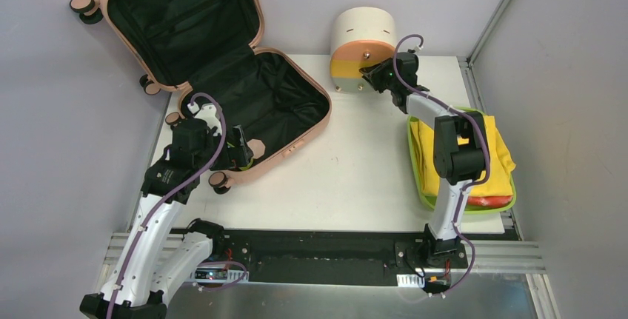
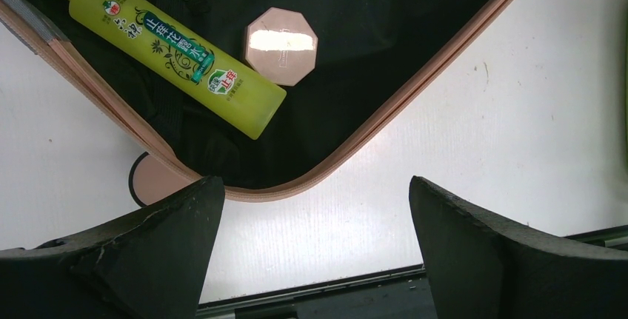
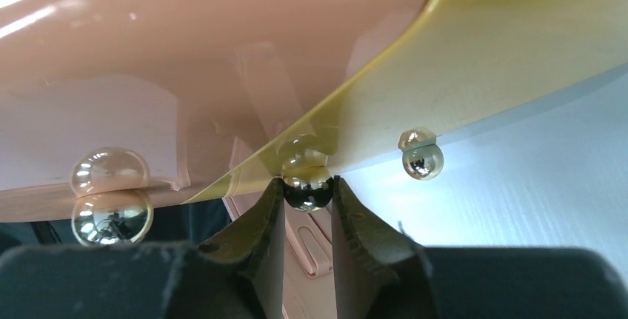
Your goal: Open, take out, and arrange the luggage
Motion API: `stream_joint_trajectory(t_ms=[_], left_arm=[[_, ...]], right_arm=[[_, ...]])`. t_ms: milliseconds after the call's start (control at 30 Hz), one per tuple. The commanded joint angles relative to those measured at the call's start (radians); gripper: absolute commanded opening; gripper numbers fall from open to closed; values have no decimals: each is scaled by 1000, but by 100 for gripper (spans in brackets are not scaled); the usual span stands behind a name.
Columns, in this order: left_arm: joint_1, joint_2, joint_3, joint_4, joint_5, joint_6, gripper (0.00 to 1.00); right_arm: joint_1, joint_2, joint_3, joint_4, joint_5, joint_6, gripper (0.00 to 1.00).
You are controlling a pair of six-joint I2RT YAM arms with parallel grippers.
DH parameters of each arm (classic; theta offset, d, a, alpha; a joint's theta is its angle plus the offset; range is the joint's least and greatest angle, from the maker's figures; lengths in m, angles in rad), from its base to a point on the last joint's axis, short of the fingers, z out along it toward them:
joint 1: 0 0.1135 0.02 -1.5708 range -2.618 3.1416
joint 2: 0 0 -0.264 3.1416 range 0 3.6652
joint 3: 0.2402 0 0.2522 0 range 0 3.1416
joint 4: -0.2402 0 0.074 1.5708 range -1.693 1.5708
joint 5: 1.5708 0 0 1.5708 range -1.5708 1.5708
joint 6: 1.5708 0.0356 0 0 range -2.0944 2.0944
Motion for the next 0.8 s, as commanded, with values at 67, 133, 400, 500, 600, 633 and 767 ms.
stream_joint_trajectory(t_ms=[67, 133, 400, 500, 600, 633, 767], left_arm=[[-6, 7, -16, 6, -7, 12, 100], [-6, 14, -17, 5, -25, 13, 100], [-5, 8, -9, 6, -134, -9, 100], [-6, 35, 4, 6, -113, -13, 98], [-6, 61, 8, 7, -93, -9, 94], [-6, 70, 12, 8, -95, -3, 92], [-6, 99, 31, 6, -83, 33, 86]], right_arm=[[0, -76, -44, 34, -25, -26, 16], [2, -108, -79, 35, -28, -34, 16], [32, -235, -225, 15, -10, -68, 17], [37, -266, -278, 23, -1, -57, 18], [39, -288, -328, 44, -4, -47, 19], [38, -294, -339, 46, -3, -44, 19], [38, -312, -335, 20, -12, -53, 27]])
